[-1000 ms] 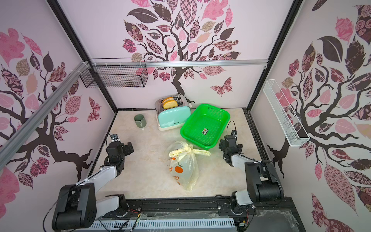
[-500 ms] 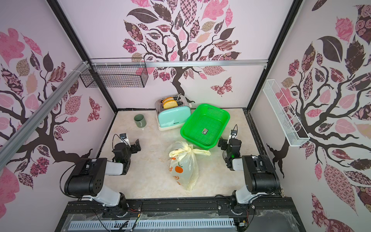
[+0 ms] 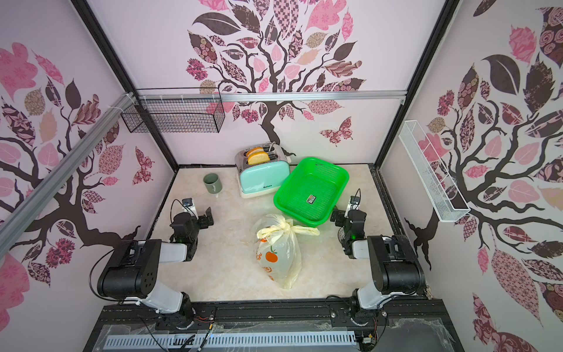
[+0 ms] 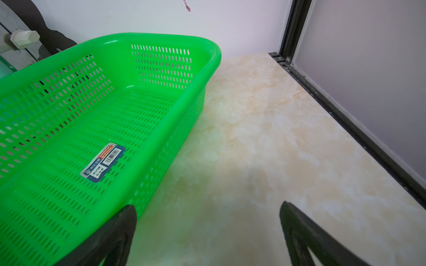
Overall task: Place the pineapple into a plastic bag & tie a knot
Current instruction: Reset both arms
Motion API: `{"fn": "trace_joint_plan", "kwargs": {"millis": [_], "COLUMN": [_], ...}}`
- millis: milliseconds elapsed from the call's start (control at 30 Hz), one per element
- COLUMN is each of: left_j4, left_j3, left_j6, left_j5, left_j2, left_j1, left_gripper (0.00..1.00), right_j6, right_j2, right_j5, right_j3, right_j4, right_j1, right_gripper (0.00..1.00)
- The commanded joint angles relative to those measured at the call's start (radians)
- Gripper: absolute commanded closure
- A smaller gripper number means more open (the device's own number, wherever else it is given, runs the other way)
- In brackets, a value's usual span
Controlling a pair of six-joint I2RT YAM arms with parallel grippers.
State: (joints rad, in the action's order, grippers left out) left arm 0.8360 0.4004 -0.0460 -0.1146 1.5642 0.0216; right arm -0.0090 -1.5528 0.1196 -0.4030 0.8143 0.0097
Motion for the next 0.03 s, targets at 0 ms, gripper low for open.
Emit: {"fn": "trace_joint_plan", "kwargs": {"millis": [0], "left_j4": [0.018], "left_j3": [-0.006], "left_j6": [0.022], "left_j5": [0.061], "left_j2": [-0.004], "left_j1": [0.002], "left_gripper": [0.02], "right_j6": [-0.009], "right_j2": [0.008], "right_j5": [-0.006], "right_j3": [-0.005], "right_j4": [0.016], "right_j1": [0.0], "right_gripper": [0.01]}}
